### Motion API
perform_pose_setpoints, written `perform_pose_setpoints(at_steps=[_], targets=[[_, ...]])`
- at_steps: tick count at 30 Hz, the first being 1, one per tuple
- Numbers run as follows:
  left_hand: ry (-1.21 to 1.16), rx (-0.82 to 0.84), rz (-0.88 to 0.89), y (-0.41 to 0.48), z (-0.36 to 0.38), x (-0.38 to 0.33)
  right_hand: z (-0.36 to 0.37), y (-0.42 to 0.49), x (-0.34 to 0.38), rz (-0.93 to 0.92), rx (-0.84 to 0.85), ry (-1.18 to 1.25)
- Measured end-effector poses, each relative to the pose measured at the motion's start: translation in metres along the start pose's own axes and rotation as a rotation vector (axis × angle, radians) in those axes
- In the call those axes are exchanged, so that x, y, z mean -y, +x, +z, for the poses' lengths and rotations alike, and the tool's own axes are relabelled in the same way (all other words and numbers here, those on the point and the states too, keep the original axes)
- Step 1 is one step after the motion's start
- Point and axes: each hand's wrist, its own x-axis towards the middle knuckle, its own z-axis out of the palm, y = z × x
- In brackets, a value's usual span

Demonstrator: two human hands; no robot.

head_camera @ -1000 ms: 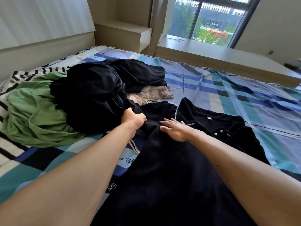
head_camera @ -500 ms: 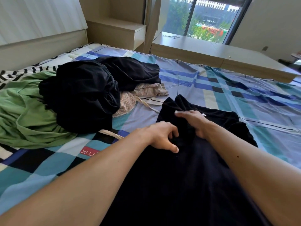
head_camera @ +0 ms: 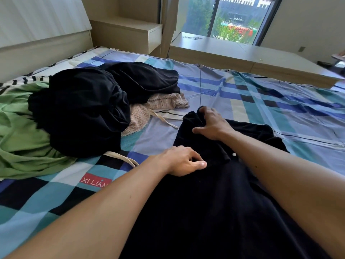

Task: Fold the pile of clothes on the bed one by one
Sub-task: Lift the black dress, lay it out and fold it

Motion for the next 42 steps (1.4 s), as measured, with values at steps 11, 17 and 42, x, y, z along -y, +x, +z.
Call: perform_pose_setpoints(at_steps=[11,17,42], targets=[[0.036,0.030,-0.005,0.007,0.005,0.006,0.017,0.077,0.023,0.157,-0.082,0.175],[0.044,0.008,-0.031,0.004,0.004,-0.005,0.018,0.073,-0.010,0.184,-0.055,0.087],[0.284,-0.322,-0.037,0.080,-0.014,-0.014,-0.034,-0.076,-0.229,0.109,-0.047,0.008]])
